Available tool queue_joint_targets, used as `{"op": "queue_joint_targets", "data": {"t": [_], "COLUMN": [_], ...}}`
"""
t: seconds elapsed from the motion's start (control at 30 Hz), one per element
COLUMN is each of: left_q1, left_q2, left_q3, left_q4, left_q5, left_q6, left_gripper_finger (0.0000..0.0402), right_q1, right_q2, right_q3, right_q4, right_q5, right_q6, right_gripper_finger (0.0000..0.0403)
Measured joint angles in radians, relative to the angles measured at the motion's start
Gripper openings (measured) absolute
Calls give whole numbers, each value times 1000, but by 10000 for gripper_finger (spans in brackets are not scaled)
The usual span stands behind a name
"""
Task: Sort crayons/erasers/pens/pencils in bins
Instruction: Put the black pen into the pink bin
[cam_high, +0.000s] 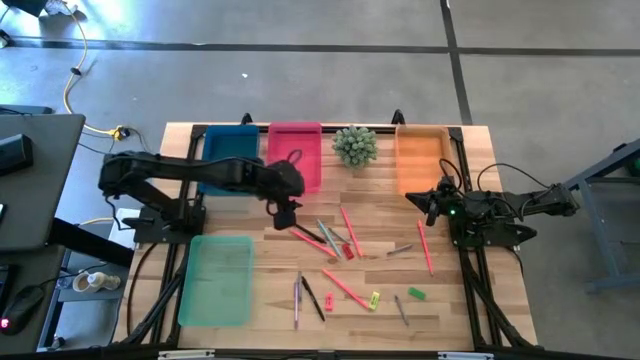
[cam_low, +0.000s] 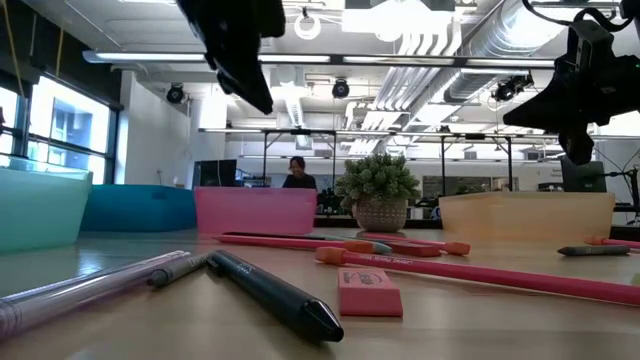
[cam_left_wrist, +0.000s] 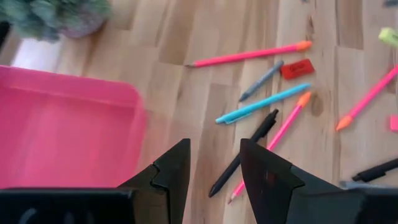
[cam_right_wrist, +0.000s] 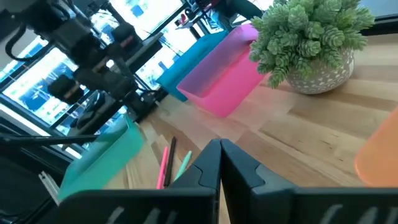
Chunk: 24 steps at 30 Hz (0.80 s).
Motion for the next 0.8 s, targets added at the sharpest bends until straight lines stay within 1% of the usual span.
{"op": "queue_joint_targets", "data": {"t": [0.23,0.47,0.8], "left_q1": [-39,-82,-100], "left_q2": [101,179,278], "left_q3": [16,17,17], "left_q4": [1,8,22], "left_q5": [3,1,1], "left_q6": [24,16,39], "left_gripper_finger": [127,127,127], "right_q1": [0,0,0], "right_q2": [0,0,0], "right_q3": [0,0,0], "right_q4": [0,0,0], "right_q5": [-11,-77,-78], "right_q6": [2,1,0], "right_gripper_finger": [0,0,0]}}
